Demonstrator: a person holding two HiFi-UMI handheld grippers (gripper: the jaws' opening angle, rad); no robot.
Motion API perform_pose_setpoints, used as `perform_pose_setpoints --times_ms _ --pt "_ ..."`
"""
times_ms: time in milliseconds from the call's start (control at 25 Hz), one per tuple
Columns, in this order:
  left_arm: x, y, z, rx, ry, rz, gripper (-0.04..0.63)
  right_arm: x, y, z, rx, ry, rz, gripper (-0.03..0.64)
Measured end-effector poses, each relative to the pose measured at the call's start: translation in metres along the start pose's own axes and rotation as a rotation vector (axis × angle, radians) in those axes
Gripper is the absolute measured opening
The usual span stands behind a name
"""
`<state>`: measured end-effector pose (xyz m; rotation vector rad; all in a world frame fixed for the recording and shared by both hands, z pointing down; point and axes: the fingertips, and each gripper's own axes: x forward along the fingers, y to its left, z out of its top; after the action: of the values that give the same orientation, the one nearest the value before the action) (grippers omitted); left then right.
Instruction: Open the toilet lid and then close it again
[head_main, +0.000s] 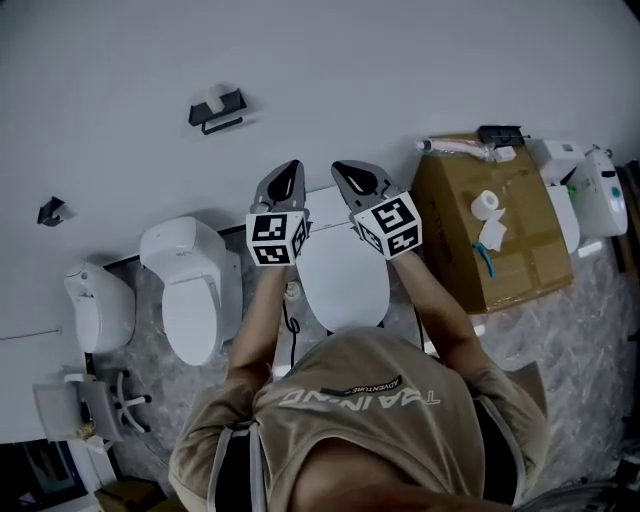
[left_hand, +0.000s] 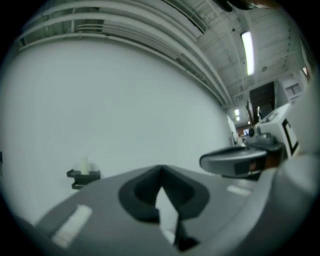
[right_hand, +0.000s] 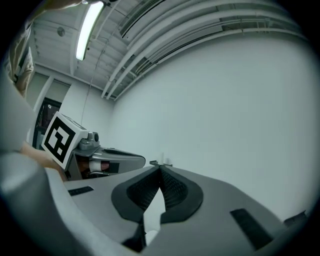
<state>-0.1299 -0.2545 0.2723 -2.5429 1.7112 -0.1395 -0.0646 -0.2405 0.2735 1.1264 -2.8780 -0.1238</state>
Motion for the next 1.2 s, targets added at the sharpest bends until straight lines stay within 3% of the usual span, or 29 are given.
perform_pose_setpoints --times_ms 200,400,800,1000,1200 --pt "0.001 0.002 0.027 0.039 -0.064 0.022 0.003 -0.007 -0.009 0.029 -0.048 -0.063 -0.039 0.011" --pt "-0.007 0.012 0.026 0.079 -0.056 0.058 0.002 -0.004 -0.017 0.028 -0.029 -0.087 -0.068 0.011" --pt "0.008 0.016 0.015 0.098 -0.031 0.048 0.003 -0.004 -0.039 0.016 0.011 -0.082 -0.106 0.011" --pt "0.012 0.023 0.014 0.102 -0.039 0.064 0.003 0.006 -0.045 0.012 0.040 -0.091 -0.084 0.011" --pt "0.015 0.035 0.005 0.090 -0.020 0.087 0.002 0.021 -0.038 0.011 -0.012 -0.073 -0.045 0.011"
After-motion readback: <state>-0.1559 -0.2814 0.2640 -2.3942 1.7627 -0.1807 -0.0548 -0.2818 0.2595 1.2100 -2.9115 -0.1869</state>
